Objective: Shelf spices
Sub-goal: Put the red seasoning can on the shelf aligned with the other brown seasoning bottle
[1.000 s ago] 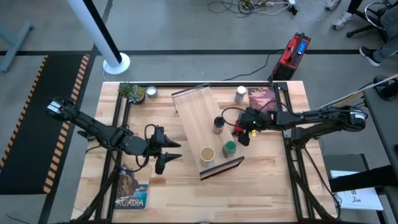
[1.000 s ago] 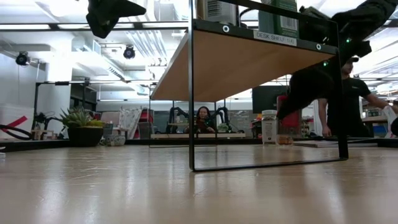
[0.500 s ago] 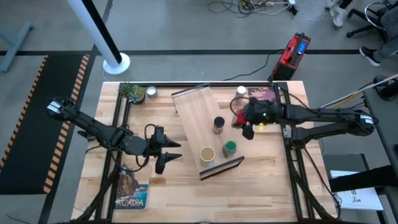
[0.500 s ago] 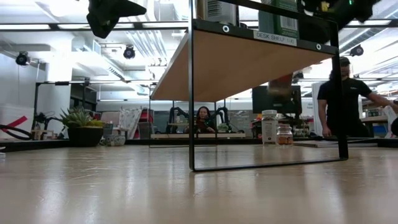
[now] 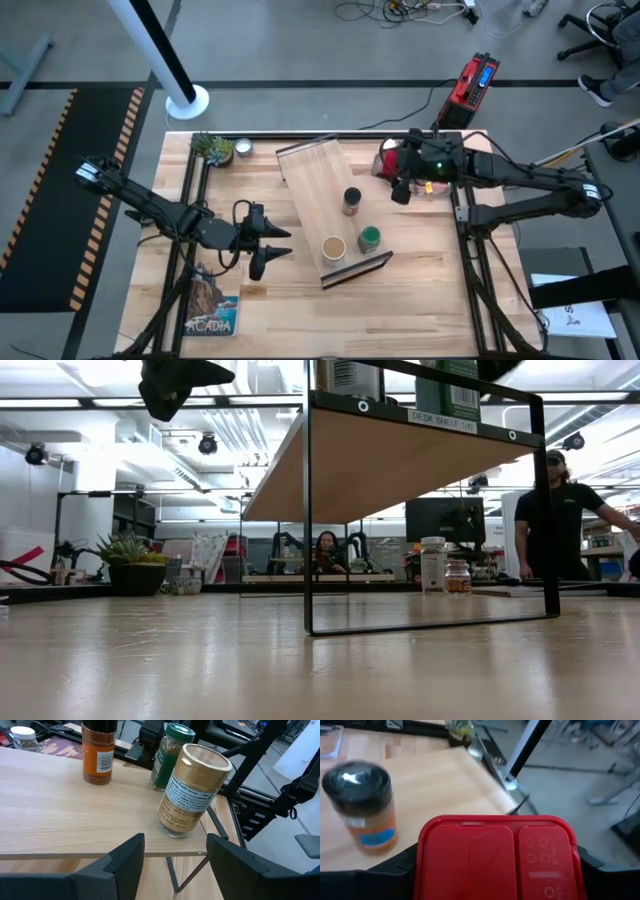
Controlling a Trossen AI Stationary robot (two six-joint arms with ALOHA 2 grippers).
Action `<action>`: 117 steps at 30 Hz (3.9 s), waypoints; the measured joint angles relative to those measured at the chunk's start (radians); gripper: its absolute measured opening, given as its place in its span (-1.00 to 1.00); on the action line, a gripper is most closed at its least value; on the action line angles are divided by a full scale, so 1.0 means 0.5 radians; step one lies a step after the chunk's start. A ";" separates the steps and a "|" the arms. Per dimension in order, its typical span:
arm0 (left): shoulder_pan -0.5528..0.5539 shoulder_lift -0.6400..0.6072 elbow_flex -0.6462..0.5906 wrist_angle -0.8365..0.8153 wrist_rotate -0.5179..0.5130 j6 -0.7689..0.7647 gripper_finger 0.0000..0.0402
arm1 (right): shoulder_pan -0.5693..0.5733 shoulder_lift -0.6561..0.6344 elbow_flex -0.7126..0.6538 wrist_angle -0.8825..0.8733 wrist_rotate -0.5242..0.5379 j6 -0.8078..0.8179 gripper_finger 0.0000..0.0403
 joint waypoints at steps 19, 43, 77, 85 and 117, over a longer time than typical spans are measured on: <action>0.000 0.000 0.000 -0.082 -0.001 -0.046 0.01 | 0.001 0.607 0.747 -0.090 -0.323 -0.427 0.36; 0.000 0.000 -0.007 -0.153 -0.176 -0.105 0.01 | 0.046 1.031 1.160 -0.127 -0.693 -0.372 0.36; -0.005 0.000 -0.103 -0.782 -0.276 -0.350 0.01 | 0.257 1.812 2.192 -1.006 -0.896 -0.366 0.38; -0.005 0.000 -0.103 -0.816 -0.338 -0.346 0.01 | 0.278 1.892 2.185 -1.071 -1.020 -0.410 0.37; -0.010 0.000 -0.104 -0.744 -0.632 -0.265 0.01 | 0.153 2.007 2.123 -1.007 -1.365 -0.569 0.37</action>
